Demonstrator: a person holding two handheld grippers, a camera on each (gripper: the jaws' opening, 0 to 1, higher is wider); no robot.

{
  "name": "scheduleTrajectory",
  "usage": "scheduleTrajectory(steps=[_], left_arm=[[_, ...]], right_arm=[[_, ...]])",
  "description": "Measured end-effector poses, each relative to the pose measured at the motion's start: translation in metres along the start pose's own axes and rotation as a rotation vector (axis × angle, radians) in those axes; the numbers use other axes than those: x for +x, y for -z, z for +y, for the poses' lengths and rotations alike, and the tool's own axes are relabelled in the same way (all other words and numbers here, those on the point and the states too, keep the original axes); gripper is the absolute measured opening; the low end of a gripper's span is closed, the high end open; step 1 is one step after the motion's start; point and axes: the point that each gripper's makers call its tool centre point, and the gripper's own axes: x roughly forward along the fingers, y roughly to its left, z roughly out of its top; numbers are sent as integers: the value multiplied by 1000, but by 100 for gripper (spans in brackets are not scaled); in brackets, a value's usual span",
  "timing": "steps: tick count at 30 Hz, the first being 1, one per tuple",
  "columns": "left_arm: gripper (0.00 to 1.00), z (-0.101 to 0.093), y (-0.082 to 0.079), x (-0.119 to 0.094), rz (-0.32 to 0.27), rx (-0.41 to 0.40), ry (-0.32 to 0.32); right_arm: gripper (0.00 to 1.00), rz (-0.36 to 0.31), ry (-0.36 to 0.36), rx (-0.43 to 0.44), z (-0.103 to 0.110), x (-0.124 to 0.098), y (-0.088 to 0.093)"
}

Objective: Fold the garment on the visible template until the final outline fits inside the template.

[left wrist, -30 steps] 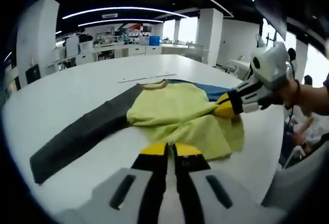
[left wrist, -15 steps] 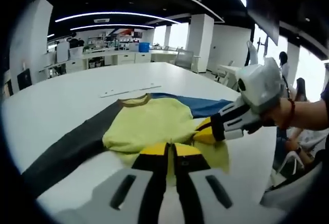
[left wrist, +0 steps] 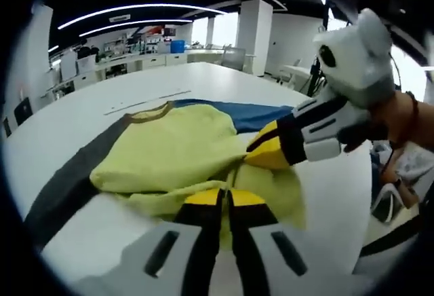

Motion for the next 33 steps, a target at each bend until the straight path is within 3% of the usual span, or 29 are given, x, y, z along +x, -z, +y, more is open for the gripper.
scheduleTrajectory(steps=[4,9,17,22,27,29,33], left_arm=[[1,1,8,6,17,-1,-2],[3,3,6,3,-22,36,-22],[14,5,6,-18,-47,76,-11],[11,15,11,-32,-33,122,-27],[7,28,6,-38,-57,70,-48],[6,33,7,-34,-58,-5,-35],[6,33,5,-27,-61,-38,-16]], right_arm=[[7,3,20,14,-3,-4,4],[8,4,32,40,-6,-7,9],[8,15,51,51,-9,-11,14],[10,5,52,70,-12,-18,16],[15,12,57,73,-17,-25,22],[15,14,60,80,-19,-28,25],[16,19,67,97,-22,-32,29]])
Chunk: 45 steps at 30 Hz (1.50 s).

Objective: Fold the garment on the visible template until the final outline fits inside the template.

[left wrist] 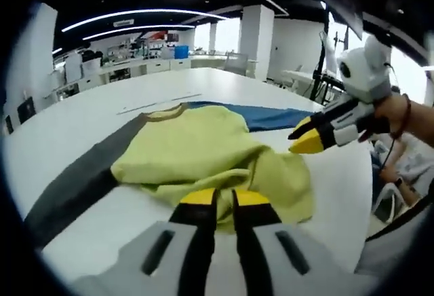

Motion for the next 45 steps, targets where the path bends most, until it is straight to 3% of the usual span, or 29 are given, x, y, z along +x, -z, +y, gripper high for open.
scheduleTrajectory(steps=[11,25,29,32,38,45], left_arm=[[8,-11,12,21,62,-77,26],[11,-12,25,30,142,45,-36],[10,-11,27,31,144,-4,-53],[0,-10,26,27,135,-20,-49],[0,-7,23,15,105,-27,-63],[0,-1,11,-14,59,-51,-109]], right_arm=[[18,10,-6,41,0,-1,12],[23,25,-32,96,4,-1,21],[23,28,-30,98,7,-3,24],[23,33,-29,100,8,-2,26],[23,41,-28,102,9,-2,27],[22,39,-33,98,13,-2,26]])
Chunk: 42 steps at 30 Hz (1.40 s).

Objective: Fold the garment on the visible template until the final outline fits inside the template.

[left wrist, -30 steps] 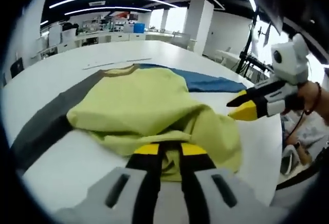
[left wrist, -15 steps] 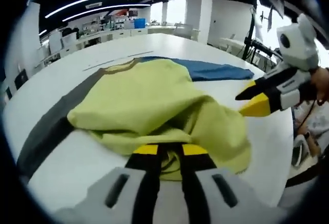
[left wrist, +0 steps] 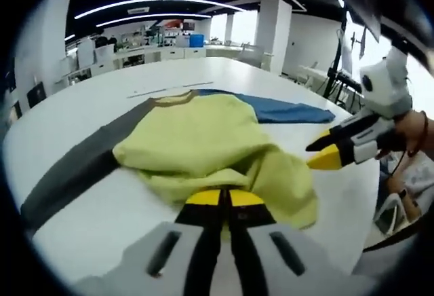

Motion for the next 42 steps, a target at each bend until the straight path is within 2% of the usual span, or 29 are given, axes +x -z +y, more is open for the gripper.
scheduleTrajectory(steps=[8,11,14,16,18,20,24,27,28,31,36,38,42], left_arm=[[0,12,-2,-33,-40,-57,-74],[0,12,-3,-47,-56,-79,-104],[0,20,-3,-61,-96,-118,-155],[0,20,-4,-71,-103,-124,-182],[0,22,0,-77,-95,-163,-206],[0,23,2,-83,-98,-152,-219],[0,22,11,-90,-72,-169,-248],[0,24,22,-92,-35,-177,-270],[0,25,29,-93,-6,-192,-280],[0,23,33,-96,4,-195,-282],[0,31,53,-101,61,-185,-317],[0,36,66,-104,102,-194,-334],[0,38,86,-103,143,-236,-344]], right_arm=[[22,-7,-3,0,0,-1,-3],[22,-8,-1,1,2,-3,-2],[22,-6,0,2,2,-4,-1],[22,-5,1,1,1,-4,-1],[22,-5,-3,0,2,-4,-1],[22,-4,-3,0,2,-3,-1],[22,-5,-8,2,5,-4,-1],[22,-3,-12,2,5,-4,-1],[22,-3,-13,4,6,-4,-1],[23,-2,-17,8,7,-3,-1],[24,2,-22,21,7,-2,0],[24,10,-35,34,10,-1,2],[24,13,-48,53,14,1,4]])
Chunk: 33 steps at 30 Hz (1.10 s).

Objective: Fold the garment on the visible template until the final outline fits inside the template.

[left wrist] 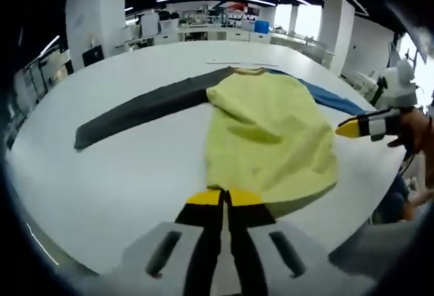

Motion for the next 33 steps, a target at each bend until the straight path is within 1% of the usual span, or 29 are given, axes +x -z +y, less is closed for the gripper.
scheduleTrajectory(steps=[3,4,8,14,21,24,28,33], left_arm=[[0,-2,11,3,41,-28,5],[0,-3,12,4,48,-33,5],[0,-4,14,4,57,-15,12],[0,-5,20,6,77,-13,24],[0,-6,21,6,83,0,35],[0,-6,22,6,84,3,35],[0,-6,23,4,87,2,28],[0,-10,25,1,104,7,28]], right_arm=[[23,5,-11,6,1,6,2],[23,9,-13,3,2,8,3],[20,15,-18,-37,7,12,6],[14,16,-40,-79,11,21,6],[6,35,-36,-46,15,26,8],[5,38,-28,-35,14,28,8],[5,37,-19,13,15,27,9],[1,35,-22,24,18,27,9]])
